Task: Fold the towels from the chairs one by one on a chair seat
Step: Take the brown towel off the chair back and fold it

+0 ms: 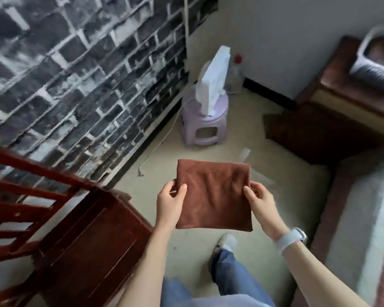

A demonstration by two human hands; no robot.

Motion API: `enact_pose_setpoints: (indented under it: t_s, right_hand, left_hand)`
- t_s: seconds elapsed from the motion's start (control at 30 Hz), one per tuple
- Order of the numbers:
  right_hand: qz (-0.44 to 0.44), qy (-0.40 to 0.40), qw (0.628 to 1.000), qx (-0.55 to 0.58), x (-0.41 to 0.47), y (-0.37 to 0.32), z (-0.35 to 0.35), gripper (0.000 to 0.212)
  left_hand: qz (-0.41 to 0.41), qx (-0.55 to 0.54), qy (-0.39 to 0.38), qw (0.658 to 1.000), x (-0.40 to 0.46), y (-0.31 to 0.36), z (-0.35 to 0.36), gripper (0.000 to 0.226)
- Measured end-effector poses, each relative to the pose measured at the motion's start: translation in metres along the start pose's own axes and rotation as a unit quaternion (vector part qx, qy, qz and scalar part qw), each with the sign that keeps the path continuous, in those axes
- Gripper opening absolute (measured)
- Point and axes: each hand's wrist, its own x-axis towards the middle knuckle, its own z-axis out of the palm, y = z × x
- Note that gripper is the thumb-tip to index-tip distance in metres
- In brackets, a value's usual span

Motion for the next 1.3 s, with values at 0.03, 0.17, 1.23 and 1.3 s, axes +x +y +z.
enact_pose_setpoints:
  t_s: [0.03, 0.17, 1.23, 1.3]
  right_hand:
    - [0.001, 0.02, 1.0, 0.003, 0.007, -0.004, -0.027, 0.013]
    - [0.015, 0.108, 0.993, 0.041, 0.025, -0.014, -0.129, 0.016]
    - [0.081, 0.289, 0.937, 0.178, 0.469, -0.139, -0.519, 0.026]
    - [0.074, 0.273, 0.942, 0.178, 0.496, -0.137, -0.534, 0.023]
  left_hand:
    - [0.002, -0.008, -0.019, 1.0, 0.0, 0.016, 0.026, 0.011]
    - [0.031, -0.003, -0.103, 0.994, -0.004, 0.077, 0.123, 0.007]
    - [0.073, 0.095, -0.287, 0.95, 0.237, 0.412, 0.679, 0.031]
    - [0.069, 0.103, -0.266, 0.956, 0.247, 0.416, 0.704, 0.033]
